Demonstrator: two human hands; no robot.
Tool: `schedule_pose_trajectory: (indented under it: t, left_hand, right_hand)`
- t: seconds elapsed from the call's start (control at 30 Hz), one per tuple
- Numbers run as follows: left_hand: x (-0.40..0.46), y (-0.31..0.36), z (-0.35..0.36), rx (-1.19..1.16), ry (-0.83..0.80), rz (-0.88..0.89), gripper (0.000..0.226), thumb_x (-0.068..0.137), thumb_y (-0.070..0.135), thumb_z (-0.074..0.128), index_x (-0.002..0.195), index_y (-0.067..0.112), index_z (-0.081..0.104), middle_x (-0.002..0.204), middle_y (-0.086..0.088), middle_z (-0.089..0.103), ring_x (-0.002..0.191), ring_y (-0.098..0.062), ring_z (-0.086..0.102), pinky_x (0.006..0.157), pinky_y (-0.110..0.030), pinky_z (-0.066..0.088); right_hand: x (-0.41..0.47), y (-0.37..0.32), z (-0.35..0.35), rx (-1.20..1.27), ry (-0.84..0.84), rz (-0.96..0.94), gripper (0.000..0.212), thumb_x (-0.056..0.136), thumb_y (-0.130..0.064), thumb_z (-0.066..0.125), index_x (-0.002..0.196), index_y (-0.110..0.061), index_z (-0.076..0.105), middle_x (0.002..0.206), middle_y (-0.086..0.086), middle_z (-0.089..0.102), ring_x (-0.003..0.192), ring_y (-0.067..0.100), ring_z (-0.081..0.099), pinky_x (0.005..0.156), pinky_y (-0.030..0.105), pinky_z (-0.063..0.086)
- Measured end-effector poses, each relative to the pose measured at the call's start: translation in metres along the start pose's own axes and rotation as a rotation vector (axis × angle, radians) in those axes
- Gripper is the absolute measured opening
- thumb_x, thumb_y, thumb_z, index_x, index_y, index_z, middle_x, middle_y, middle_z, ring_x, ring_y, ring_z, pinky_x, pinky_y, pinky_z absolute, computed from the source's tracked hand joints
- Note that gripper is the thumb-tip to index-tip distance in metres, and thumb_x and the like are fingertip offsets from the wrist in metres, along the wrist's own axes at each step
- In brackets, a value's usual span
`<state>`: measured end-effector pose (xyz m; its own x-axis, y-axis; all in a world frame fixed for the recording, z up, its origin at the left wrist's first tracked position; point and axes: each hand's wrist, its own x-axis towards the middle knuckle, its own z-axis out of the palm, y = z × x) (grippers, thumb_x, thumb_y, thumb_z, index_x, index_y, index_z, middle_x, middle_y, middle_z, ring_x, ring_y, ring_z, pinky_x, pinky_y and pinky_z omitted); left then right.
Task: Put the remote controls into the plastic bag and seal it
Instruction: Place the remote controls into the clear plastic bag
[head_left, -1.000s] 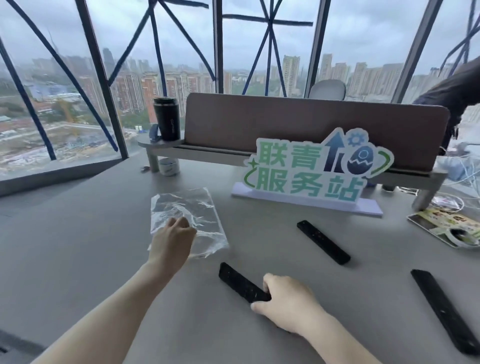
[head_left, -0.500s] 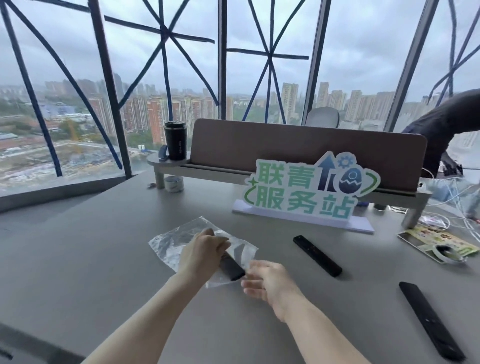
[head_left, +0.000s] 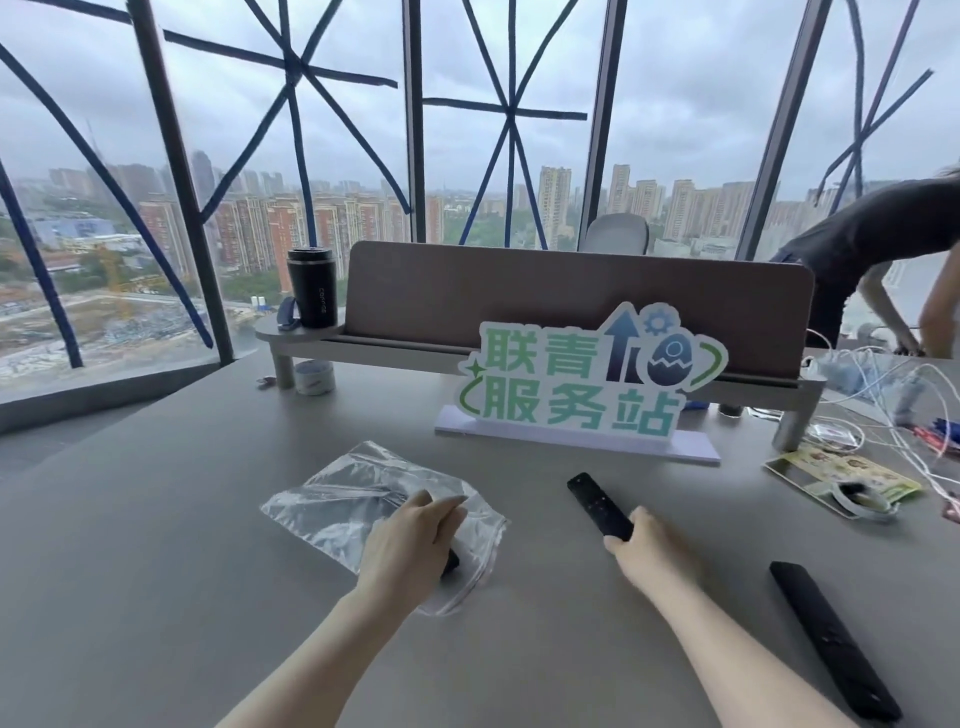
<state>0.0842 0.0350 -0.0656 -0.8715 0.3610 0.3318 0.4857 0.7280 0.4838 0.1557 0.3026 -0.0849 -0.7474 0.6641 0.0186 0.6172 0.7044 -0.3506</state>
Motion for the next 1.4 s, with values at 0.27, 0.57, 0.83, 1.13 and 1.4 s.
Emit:
schedule_pose_trajectory:
  t: [0.27, 0.57, 0.83, 1.13, 1.4]
  left_hand:
    - [0.020, 0.047, 0.007, -0.147, -0.001, 0.062, 0.036, 0.096, 0.045, 0.036, 0.125, 0.040, 0.057, 0.114, 0.007, 0.063, 0.104, -0.022, 0.061, 0.073, -0.033, 0.044]
    - [0.014, 0.062, 0.000, -0.161, -0.003, 0.114, 0.030, 0.094, 0.043, 0.044, 0.116, 0.037, 0.065, 0.103, 0.006, 0.066, 0.095, -0.020, 0.063, 0.073, -0.037, 0.052]
    - [-0.004, 0.062, 0.011, -0.074, 0.010, 0.119, 0.027, 0.093, 0.042, 0.045, 0.116, 0.037, 0.060, 0.118, 0.011, 0.066, 0.102, -0.023, 0.064, 0.074, -0.035, 0.049]
    - [-0.019, 0.064, 0.019, 0.006, 0.053, 0.083, 0.021, 0.092, 0.041, 0.048, 0.096, 0.032, 0.066, 0.096, 0.003, 0.061, 0.080, -0.031, 0.064, 0.064, -0.038, 0.052]
    - [-0.025, 0.058, 0.015, -0.019, 0.053, 0.042, 0.024, 0.092, 0.042, 0.047, 0.102, 0.037, 0.069, 0.090, 0.005, 0.057, 0.083, -0.026, 0.064, 0.062, -0.033, 0.046]
  right_hand:
    - [-0.063, 0.019, -0.080, 0.946, -0.623, 0.026, 0.020, 0.094, -0.017, 0.055, 0.074, -0.012, 0.054, 0.060, 0.010, 0.057, 0.031, 0.010, 0.024, 0.035, 0.015, 0.014]
    - [-0.090, -0.038, -0.037, 0.912, -0.573, -0.045, 0.021, 0.099, -0.018, 0.051, 0.099, -0.005, 0.068, 0.081, 0.009, 0.074, 0.039, 0.014, 0.050, 0.039, 0.023, 0.035]
    - [-0.066, 0.092, -0.058, 0.057, 0.148, 0.205, 0.036, 0.093, -0.035, 0.052, 0.123, -0.016, 0.059, 0.129, 0.008, 0.057, 0.116, 0.030, 0.057, 0.086, 0.037, 0.048]
    - [-0.063, 0.137, -0.064, 0.125, -0.037, 0.350, 0.030, 0.080, -0.039, 0.062, 0.098, -0.016, 0.056, 0.085, 0.004, 0.066, 0.078, 0.026, 0.068, 0.071, 0.035, 0.057]
    - [-0.110, 0.028, -0.059, 0.725, -0.751, -0.009, 0.020, 0.089, -0.037, 0.067, 0.080, -0.019, 0.064, 0.064, 0.005, 0.066, 0.034, 0.011, 0.028, 0.030, 0.015, 0.015]
